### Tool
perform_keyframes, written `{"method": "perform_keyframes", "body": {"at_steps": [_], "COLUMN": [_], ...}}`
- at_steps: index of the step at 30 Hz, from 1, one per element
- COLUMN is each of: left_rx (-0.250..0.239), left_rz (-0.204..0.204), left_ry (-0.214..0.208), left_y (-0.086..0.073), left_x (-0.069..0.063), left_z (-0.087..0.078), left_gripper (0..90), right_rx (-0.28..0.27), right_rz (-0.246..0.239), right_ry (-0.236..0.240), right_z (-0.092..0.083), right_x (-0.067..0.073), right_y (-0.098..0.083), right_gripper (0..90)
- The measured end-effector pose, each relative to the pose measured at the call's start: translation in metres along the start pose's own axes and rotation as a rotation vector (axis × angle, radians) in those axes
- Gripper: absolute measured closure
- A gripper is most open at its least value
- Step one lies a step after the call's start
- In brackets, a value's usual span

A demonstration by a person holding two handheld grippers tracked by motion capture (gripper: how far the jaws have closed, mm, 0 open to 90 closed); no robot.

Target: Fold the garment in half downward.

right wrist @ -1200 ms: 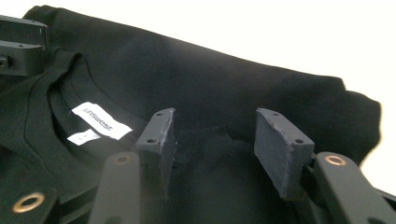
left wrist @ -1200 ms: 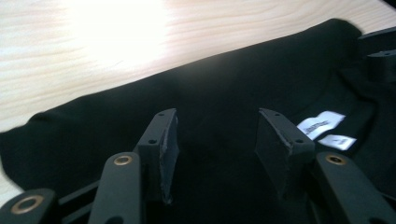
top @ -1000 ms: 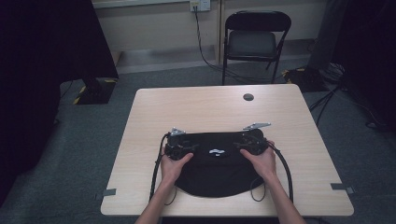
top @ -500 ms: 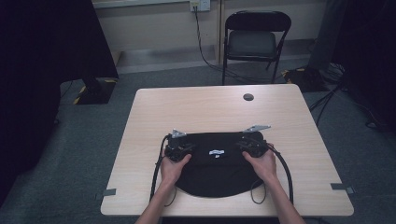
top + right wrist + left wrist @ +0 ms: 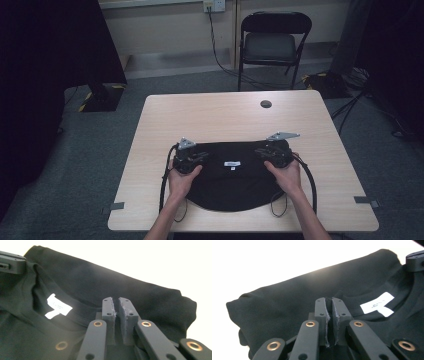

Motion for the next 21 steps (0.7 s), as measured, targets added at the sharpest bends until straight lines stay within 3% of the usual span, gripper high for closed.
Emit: {"method": "perform_keyframes", "body": {"at_steps": [6,12,16,21], "left_rx": [-0.026,-0.040,-0.048,-0.060], "left_rz": [0.016,0.059,0.086,0.119], "left_ry": [-0.007,-0.003,-0.046,-0.050], "left_y": [0.002,0.002,0.003,0.001], "left_x": [-0.005,-0.012,-0.019,-0.025], "left_z": [-0.013,-0.026,-0.040,-0.051], "left_gripper": [84.1,84.1,84.1,84.2], "right_rx": [-0.015,-0.032,-0.046,-0.060], "right_rz": [-0.010,-0.044,-0.076,-0.083], "right_ry": [0.006,0.013,0.026,0.040], "right_z": [-0.011,-0.025,-0.037,-0.045], "right_x": [0.004,0.013,0.023,0.031], "right_y": [0.003,0.005,0.004,0.002], "right_gripper": [83.7,83.7,83.8,83.9]}}
Point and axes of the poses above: each handheld gripper's, and its own axes: z roughly forward along the jaws, y roughly out of its top, x roughly to its left, the point moved 5 cm from there along z, roughly forward along the jaws, and after that the axes turned 6 degrees about z, right-handed, at the moved point
